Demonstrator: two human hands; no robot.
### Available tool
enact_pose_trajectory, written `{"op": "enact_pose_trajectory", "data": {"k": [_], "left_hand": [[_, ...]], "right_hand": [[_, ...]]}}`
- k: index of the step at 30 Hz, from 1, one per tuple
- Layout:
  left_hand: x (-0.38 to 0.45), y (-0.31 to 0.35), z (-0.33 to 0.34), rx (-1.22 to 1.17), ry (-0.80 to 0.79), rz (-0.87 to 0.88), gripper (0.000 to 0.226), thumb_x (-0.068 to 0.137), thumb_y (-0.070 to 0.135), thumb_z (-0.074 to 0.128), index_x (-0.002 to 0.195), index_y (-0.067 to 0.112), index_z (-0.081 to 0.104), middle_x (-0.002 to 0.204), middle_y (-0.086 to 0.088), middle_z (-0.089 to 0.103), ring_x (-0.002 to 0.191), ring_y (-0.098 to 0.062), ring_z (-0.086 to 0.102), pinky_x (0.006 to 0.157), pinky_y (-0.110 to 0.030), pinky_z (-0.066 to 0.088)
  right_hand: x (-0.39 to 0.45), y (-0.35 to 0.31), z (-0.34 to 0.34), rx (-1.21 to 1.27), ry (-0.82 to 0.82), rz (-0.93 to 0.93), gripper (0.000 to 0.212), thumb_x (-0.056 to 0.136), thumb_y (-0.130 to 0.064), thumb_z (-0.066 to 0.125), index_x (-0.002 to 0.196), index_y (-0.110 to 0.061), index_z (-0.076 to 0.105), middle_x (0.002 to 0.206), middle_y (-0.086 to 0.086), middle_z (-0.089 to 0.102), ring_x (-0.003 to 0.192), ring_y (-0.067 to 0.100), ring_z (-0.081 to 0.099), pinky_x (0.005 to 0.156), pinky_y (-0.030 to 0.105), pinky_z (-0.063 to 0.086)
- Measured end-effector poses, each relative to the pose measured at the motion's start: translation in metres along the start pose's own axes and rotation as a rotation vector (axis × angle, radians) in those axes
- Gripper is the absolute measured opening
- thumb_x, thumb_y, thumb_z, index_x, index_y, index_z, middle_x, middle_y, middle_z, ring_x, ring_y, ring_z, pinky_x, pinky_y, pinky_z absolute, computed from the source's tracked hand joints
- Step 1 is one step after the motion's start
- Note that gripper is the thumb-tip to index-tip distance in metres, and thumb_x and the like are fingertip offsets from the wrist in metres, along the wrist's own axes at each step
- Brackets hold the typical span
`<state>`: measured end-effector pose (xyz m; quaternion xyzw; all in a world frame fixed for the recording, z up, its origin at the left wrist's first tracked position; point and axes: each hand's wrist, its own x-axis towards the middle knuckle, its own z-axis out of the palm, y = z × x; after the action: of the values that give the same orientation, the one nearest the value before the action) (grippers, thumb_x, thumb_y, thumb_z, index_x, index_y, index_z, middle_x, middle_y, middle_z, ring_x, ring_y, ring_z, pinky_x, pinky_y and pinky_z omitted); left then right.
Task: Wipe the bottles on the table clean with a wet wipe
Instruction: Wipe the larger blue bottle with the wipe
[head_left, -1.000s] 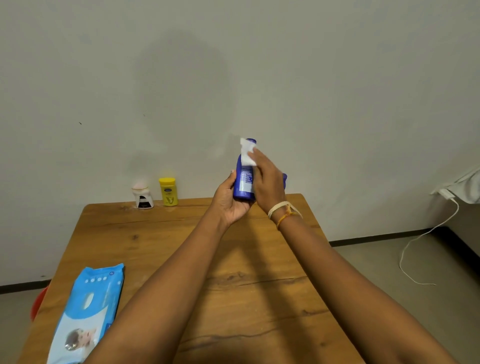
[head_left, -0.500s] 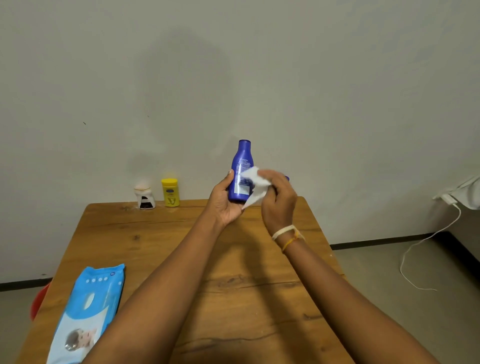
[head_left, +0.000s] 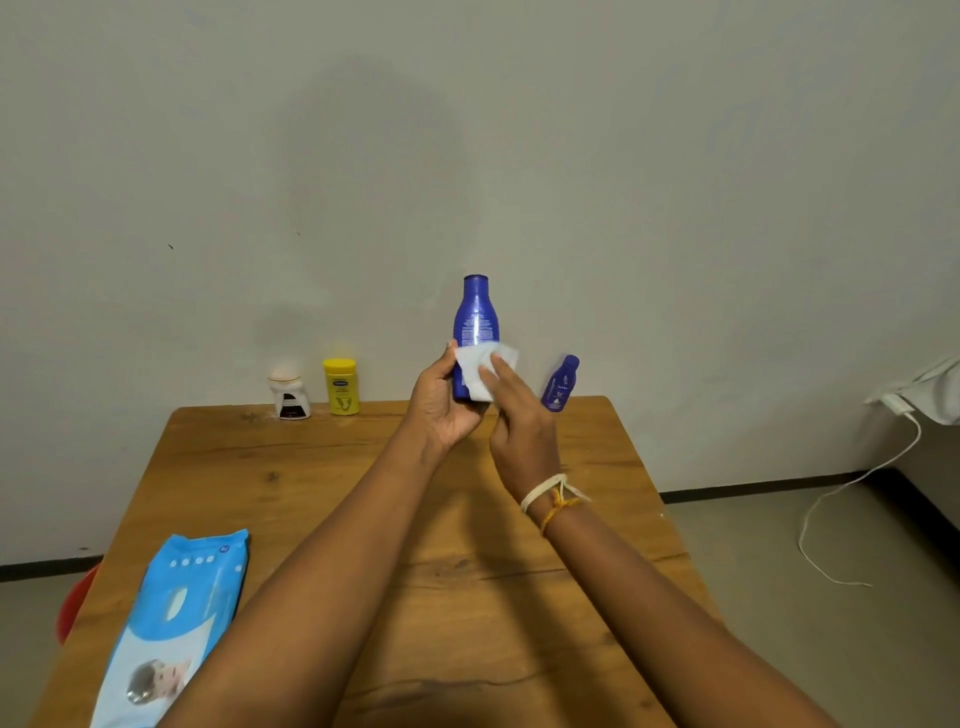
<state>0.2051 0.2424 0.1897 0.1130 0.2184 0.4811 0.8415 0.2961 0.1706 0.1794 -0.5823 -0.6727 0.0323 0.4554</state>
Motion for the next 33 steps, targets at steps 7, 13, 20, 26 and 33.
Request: {"op": "enact_pose_trajectory", "data": {"k": [7,13,20,26,33], "left_hand": [[0.001,0.005,-0.009,0.051,-0.001,-0.002,0.03,0.095,0.03,0.049,0.11,0.006,0.059,0.09,-0.011,0.068,0.084,-0.022,0.065,0.079,-0.036,0.054],[-0.002,0.005,-0.011,0.183,-0.027,-0.029,0.043,0.092,0.031,0.051,0.129,0.011,0.049,0.107,-0.009,0.066,0.094,-0.023,0.065,0.077,-0.036,0.056],[0.0,0.005,0.004,0.286,0.003,0.009,0.051,0.09,0.047,0.055,0.128,0.012,0.055,0.101,-0.008,0.068,0.09,-0.02,0.066,0.086,-0.037,0.051],[0.004,0.005,-0.003,0.293,0.027,0.017,0.043,0.086,0.046,0.06,0.107,0.009,0.057,0.07,-0.005,0.065,0.064,-0.015,0.066,0.06,-0.028,0.056],[-0.002,0.002,-0.006,0.287,0.027,-0.04,0.048,0.081,0.044,0.065,0.109,0.007,0.053,0.072,-0.008,0.057,0.055,-0.016,0.057,0.044,-0.025,0.048]], "right_hand": [[-0.002,0.002,-0.013,0.18,0.195,0.135,0.03,0.083,0.007,0.047,0.098,-0.004,0.071,0.103,0.01,0.068,0.097,0.004,0.059,0.086,0.031,0.055],[0.073,-0.006,-0.036,0.44,0.395,0.389,0.028,0.088,0.006,0.046,0.099,-0.003,0.069,0.101,0.005,0.065,0.087,0.002,0.059,0.068,0.006,0.048],[0.071,-0.012,-0.014,0.316,0.013,0.178,0.029,0.089,0.002,0.052,0.113,-0.004,0.065,0.123,0.012,0.062,0.106,0.012,0.057,0.089,0.008,0.046],[0.007,-0.017,-0.002,0.096,-0.007,-0.037,0.044,0.084,0.004,0.046,0.124,-0.008,0.061,0.127,0.012,0.06,0.119,0.019,0.055,0.104,0.026,0.043],[0.009,-0.02,-0.019,0.243,0.191,0.105,0.03,0.079,0.009,0.047,0.092,-0.002,0.072,0.094,0.009,0.07,0.089,0.006,0.062,0.08,0.02,0.054]]}}
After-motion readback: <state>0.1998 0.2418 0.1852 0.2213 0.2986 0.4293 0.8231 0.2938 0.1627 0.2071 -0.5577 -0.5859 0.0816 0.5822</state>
